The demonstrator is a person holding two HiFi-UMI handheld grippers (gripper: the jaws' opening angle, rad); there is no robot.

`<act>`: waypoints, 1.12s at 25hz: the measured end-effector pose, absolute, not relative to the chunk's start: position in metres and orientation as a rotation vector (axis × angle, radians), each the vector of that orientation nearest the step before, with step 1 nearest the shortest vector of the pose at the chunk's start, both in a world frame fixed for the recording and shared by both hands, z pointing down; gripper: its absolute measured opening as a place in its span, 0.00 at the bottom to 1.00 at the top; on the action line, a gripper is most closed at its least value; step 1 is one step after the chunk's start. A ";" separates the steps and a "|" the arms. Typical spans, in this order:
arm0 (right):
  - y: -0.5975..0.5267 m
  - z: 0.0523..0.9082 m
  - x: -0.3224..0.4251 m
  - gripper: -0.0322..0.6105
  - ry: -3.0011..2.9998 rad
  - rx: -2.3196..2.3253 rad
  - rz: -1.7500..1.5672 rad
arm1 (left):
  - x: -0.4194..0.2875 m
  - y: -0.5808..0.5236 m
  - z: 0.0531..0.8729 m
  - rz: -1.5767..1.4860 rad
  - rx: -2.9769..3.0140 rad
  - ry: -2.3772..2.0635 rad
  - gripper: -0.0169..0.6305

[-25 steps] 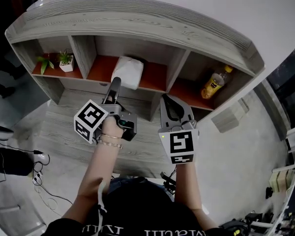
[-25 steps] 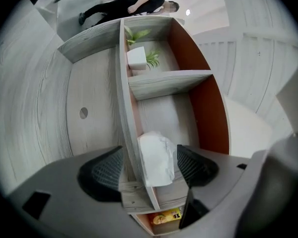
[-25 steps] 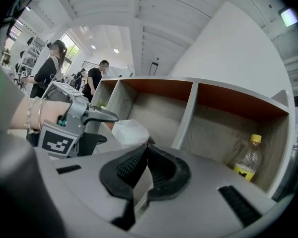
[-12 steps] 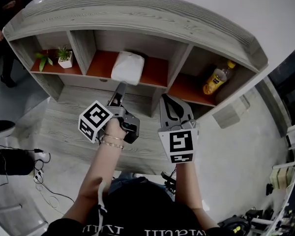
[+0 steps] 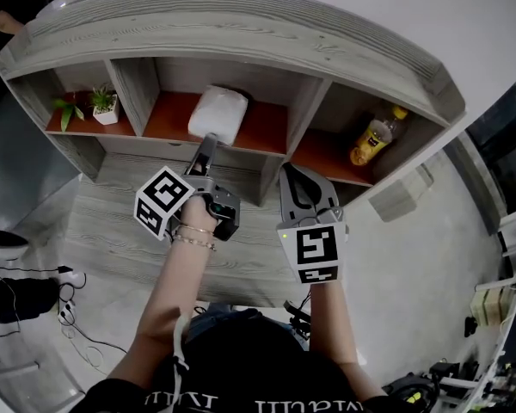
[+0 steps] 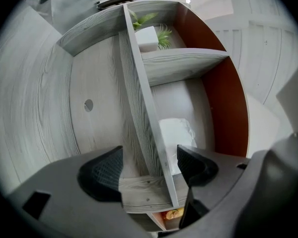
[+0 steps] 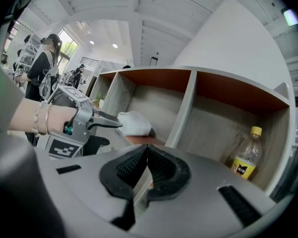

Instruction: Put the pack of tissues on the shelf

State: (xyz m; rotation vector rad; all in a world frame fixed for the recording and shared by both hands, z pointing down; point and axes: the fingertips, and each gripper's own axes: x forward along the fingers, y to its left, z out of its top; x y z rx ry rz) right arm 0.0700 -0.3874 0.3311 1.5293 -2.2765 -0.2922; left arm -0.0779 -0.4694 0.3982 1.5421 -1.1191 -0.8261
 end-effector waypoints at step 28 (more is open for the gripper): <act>-0.348 0.311 0.072 0.08 -2.347 1.598 -0.329 | -0.086 -0.419 0.364 -0.723 1.847 -1.278 0.53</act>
